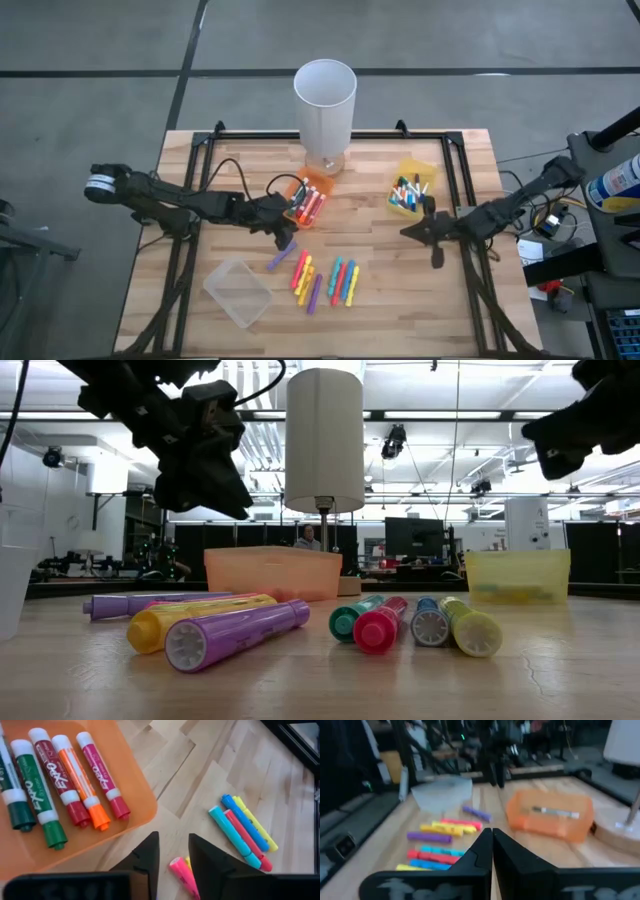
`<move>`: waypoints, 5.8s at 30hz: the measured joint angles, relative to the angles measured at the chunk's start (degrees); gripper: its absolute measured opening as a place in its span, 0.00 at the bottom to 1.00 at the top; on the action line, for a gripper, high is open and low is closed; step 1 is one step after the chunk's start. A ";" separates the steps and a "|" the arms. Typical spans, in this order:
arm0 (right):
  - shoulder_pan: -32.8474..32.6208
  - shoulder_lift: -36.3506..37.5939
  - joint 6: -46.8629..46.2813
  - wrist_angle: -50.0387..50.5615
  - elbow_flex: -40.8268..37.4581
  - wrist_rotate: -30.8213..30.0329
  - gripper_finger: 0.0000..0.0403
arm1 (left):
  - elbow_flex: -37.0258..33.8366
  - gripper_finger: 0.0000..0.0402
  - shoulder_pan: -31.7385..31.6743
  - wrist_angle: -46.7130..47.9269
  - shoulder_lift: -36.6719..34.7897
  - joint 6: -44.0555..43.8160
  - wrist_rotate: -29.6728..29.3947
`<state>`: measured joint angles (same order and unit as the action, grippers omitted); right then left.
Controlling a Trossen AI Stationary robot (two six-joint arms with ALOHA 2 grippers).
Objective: Pick & Place Markers
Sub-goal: Put the violet highlighter pen into the white bin
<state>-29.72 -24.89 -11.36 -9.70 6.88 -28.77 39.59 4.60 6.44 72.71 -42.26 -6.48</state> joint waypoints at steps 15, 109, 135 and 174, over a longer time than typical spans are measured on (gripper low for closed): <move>0.64 23.13 6.31 7.00 -4.45 -1.48 0.02 | 1.02 0.31 0.63 0.65 5.34 -0.35 1.37; 0.64 23.24 11.42 8.20 -4.53 -2.80 0.02 | 15.75 0.12 11.00 26.98 23.48 -5.05 -1.53; 0.63 23.24 11.42 8.22 -4.53 -2.80 0.02 | 28.66 0.12 19.11 51.11 10.52 -11.09 5.27; 0.62 23.24 11.42 8.22 -4.53 -2.80 0.02 | 18.45 0.23 34.77 46.25 10.14 -26.39 7.08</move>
<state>-29.10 -1.65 0.05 -1.48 2.35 -31.57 58.04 39.38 52.69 82.85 -68.65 0.60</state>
